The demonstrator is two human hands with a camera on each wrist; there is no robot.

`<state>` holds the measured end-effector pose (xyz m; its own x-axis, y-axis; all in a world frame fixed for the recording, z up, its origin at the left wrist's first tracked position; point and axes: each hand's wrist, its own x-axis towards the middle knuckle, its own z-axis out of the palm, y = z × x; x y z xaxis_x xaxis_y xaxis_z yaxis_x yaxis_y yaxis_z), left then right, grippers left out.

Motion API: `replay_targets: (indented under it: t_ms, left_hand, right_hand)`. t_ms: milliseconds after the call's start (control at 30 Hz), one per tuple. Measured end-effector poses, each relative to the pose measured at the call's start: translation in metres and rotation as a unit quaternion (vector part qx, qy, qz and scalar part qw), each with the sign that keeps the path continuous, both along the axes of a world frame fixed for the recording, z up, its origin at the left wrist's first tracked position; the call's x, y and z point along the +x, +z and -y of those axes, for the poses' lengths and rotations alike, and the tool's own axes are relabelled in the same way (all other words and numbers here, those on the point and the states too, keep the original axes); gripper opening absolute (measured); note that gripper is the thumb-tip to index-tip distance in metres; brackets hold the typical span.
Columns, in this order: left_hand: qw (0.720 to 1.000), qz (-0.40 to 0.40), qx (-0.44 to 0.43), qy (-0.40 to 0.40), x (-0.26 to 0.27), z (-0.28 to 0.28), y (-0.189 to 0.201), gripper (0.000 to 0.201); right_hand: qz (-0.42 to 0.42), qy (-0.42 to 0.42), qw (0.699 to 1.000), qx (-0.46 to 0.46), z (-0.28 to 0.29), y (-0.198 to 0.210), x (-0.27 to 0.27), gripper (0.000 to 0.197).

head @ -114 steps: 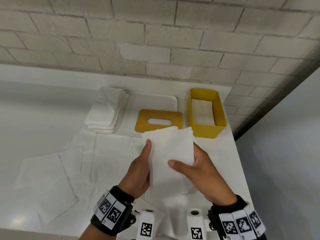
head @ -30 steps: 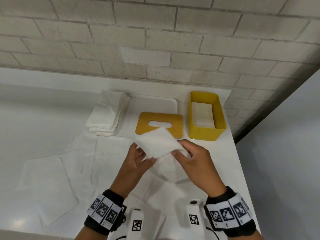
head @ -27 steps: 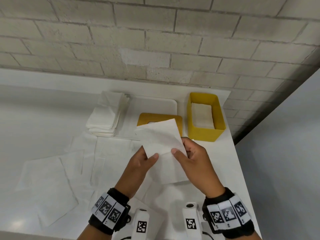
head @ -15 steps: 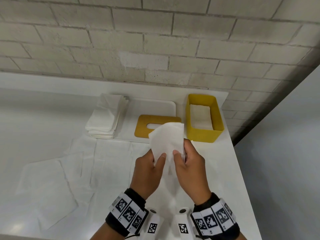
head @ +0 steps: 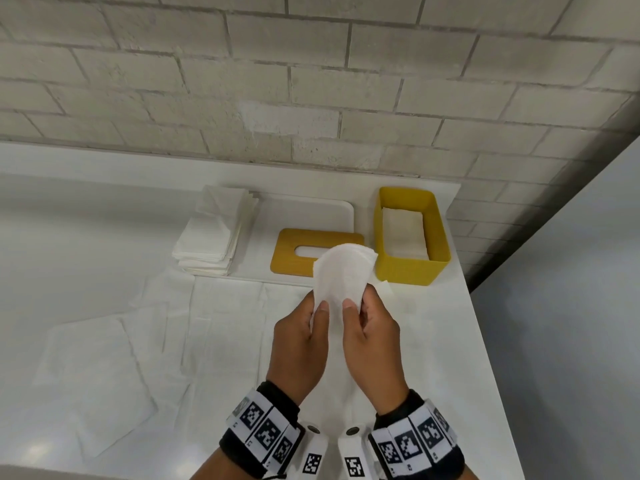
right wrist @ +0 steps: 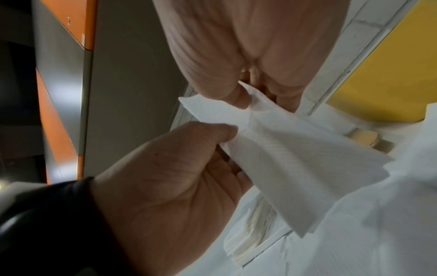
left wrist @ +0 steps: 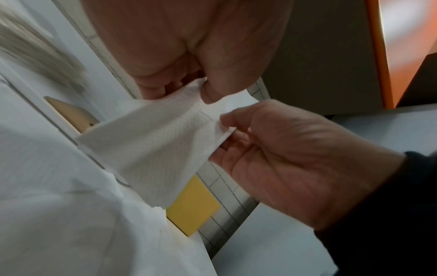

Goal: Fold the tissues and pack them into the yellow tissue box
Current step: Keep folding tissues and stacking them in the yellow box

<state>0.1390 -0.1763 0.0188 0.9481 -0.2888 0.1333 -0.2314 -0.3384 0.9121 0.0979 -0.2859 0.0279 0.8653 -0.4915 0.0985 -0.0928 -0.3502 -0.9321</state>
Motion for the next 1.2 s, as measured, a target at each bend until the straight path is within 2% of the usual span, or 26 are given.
replay_targets:
  t_ms: [200, 333, 433, 500, 567, 667, 767, 933, 1067, 1200]
  left_hand:
    - [0.999, -0.044, -0.015, -0.002, 0.005, -0.007, -0.001, 0.018]
    - [0.995, -0.073, -0.02, -0.061, 0.014, -0.017, 0.0, 0.016]
    - [0.99, -0.094, -0.032, -0.102, 0.017, -0.023, 0.0, 0.038]
    - [0.988, -0.105, -0.026, -0.107, 0.016, -0.026, -0.002, 0.045]
    - [0.992, -0.082, 0.002, -0.096, 0.013, -0.026, -0.006, 0.043]
    - [0.995, 0.03, 0.071, -0.056, 0.01, -0.026, -0.011, 0.035]
    - [0.996, 0.058, 0.041, -0.053, 0.01, -0.024, -0.003, 0.032]
    - [1.0, -0.008, -0.027, -0.008, 0.012, -0.013, 0.005, 0.025]
    - [0.998, -0.045, -0.042, 0.009, 0.005, -0.003, 0.002, 0.025]
    - [0.993, -0.109, -0.035, -0.007, 0.001, -0.004, -0.008, 0.028]
  right_hand:
    - [0.026, -0.019, 0.999, 0.026, 0.003, 0.001, -0.001, 0.027]
    - [0.029, -0.007, 0.997, 0.068, 0.014, 0.005, -0.002, 0.028]
    - [0.044, -0.009, 0.995, 0.093, 0.021, 0.007, 0.0, 0.024]
    - [0.058, -0.014, 0.993, 0.102, 0.023, 0.01, 0.002, 0.023]
    - [0.064, -0.02, 0.992, 0.103, 0.025, 0.01, 0.003, 0.023]
    - [0.064, -0.019, 0.993, 0.102, 0.022, 0.008, 0.003, 0.023]
    - [0.06, -0.001, 0.993, 0.102, 0.018, 0.007, 0.0, 0.025]
    - [0.052, 0.011, 0.995, 0.09, 0.008, 0.003, -0.001, 0.026]
    - [0.051, 0.001, 0.996, 0.079, 0.0, -0.006, 0.0, 0.028]
    - [0.006, -0.001, 0.996, 0.09, -0.002, -0.023, -0.002, 0.025]
